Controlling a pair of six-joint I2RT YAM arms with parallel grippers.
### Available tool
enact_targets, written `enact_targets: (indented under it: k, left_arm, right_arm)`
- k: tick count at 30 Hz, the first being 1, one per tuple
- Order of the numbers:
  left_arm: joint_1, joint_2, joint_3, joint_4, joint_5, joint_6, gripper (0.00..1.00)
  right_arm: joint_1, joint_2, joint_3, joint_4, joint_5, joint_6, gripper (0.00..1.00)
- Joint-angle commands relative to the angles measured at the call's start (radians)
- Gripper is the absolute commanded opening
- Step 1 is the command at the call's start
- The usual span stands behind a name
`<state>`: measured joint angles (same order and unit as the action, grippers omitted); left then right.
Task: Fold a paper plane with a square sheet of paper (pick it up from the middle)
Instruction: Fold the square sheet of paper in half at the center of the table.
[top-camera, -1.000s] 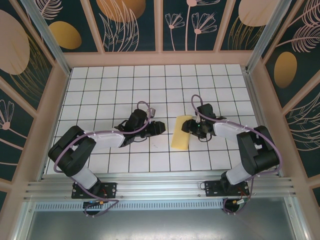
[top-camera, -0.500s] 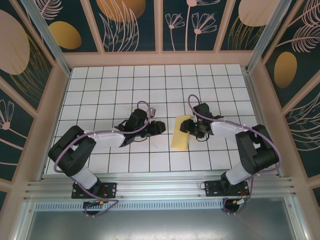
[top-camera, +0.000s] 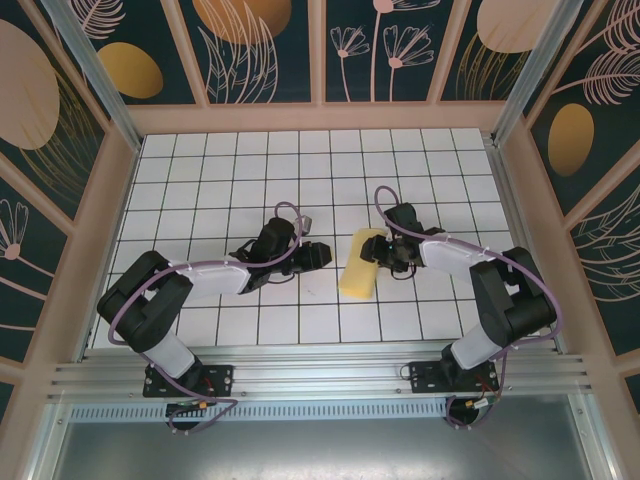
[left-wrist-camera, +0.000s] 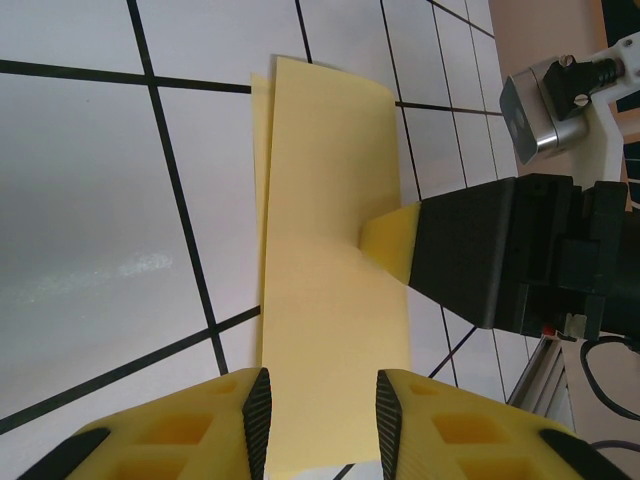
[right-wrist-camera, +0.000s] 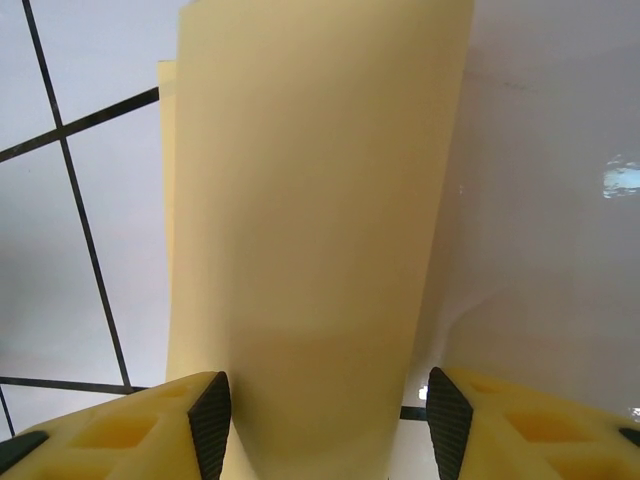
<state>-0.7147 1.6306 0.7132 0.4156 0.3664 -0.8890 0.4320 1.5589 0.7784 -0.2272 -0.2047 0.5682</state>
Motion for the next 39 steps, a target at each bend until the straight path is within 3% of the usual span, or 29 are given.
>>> enact_targets:
  k: [1, 8, 39]
  left_arm:
    - [-0.006, 0.016, 0.026, 0.017, 0.022, -0.005, 0.35]
    - [-0.005, 0.015, 0.023, 0.014, 0.023, -0.002, 0.35]
    - [-0.005, 0.03, 0.05, -0.002, 0.038, 0.006, 0.34]
  right_arm:
    - [0.005, 0.024, 0.024, -0.032, 0.019, -0.001, 0.57]
    - [0.004, 0.034, 0.024, -0.073, 0.032, -0.079, 0.56]
    - [0.004, 0.091, 0.046, -0.078, 0.025, -0.145, 0.57]
